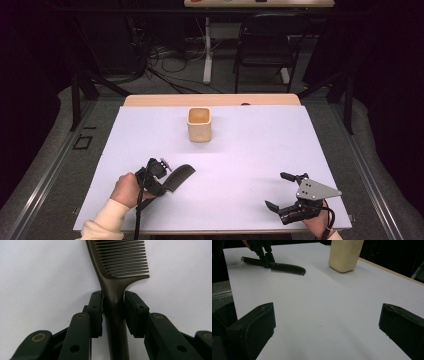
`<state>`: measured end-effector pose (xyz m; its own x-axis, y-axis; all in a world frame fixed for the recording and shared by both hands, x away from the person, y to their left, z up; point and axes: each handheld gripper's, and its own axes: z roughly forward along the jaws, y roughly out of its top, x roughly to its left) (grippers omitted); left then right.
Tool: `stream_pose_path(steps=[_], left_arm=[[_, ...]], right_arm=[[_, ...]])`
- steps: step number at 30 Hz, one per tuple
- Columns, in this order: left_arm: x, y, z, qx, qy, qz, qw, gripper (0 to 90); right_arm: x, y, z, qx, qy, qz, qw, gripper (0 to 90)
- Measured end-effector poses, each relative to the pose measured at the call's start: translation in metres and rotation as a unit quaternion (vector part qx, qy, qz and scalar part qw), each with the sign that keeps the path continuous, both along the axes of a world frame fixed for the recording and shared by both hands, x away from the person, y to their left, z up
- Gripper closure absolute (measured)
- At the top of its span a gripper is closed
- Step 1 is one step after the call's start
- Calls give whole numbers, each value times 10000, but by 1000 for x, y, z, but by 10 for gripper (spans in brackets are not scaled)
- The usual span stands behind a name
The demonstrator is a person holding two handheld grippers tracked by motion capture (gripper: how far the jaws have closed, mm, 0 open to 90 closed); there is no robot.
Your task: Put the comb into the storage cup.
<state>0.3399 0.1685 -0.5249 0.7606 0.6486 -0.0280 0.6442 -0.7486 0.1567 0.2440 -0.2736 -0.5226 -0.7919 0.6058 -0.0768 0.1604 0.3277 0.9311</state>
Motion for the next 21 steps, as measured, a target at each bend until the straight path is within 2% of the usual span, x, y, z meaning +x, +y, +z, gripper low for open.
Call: stream_pose_path(steps=[8, 21], left_arm=[[-2, 1, 0, -22, -39, 70, 10000, 716], [-8, 10, 10, -277, -255, 143, 9992, 718]], right_arm=[[0, 0, 0, -10, 0, 2, 10000, 3], [0, 0, 0, -22, -1, -8, 10000, 3]])
